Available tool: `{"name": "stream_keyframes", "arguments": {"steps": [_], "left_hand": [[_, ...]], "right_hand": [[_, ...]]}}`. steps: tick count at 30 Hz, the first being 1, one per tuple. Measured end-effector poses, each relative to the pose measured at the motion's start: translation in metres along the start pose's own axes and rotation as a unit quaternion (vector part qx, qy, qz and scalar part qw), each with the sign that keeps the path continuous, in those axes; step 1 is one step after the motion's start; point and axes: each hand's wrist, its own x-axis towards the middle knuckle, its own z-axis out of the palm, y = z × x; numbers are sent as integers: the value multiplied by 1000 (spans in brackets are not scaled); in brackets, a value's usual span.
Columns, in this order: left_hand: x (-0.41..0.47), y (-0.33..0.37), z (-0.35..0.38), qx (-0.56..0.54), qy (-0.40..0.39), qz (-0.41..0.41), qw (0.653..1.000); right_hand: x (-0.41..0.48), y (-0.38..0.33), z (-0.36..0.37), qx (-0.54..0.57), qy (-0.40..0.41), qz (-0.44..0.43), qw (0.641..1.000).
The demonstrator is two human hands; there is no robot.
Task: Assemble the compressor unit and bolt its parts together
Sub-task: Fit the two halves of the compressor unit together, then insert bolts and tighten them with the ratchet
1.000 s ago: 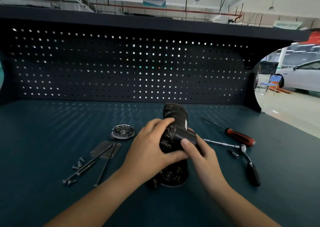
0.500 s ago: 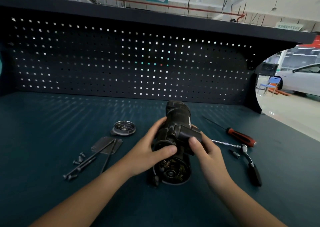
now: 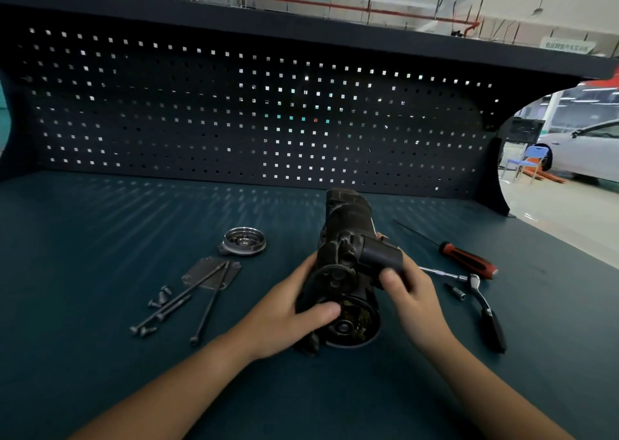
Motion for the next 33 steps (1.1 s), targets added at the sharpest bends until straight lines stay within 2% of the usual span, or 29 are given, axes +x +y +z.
{"name": "stream_keyframes", "arguments": {"steps": [7,9,12,15,18,19,21,22,25,28,30,33], "left_hand": [[1,-4,3,92,17,40,995],[0,-4,2,105,19,40,994],[-1,0,-4,181,4,32,983],[3,7,-36,245,4,-30,969],[-2,10,-83,231,72,-153,958],[-7,8,-94,269,74,-200,939],[-18,3,-109,382,42,-289,877],[-22,1,-116,413,45,-311,855],[-32,2,-141,372,166,-323,854],[-46,1,-164,322,282,-334,840],[-53,-4,-169,287,273,-375,838],[-58,-7,-170,267,198,-437,836]], "right_hand": [[-1,6,-8,-38,-23,14,999],[-1,5,-8,-56,8,-2,998],[1,6,-11,-38,69,-39,996],[4,8,-14,-6,113,-55,992],[7,12,-16,37,126,-43,990],[8,13,-16,57,130,-29,989],[11,15,-15,97,146,13,984],[13,17,-15,115,157,34,980],[16,20,-21,148,196,77,966],[18,21,-27,186,220,120,950],[18,22,-28,208,239,150,937],[19,24,-28,239,264,186,916]]}}
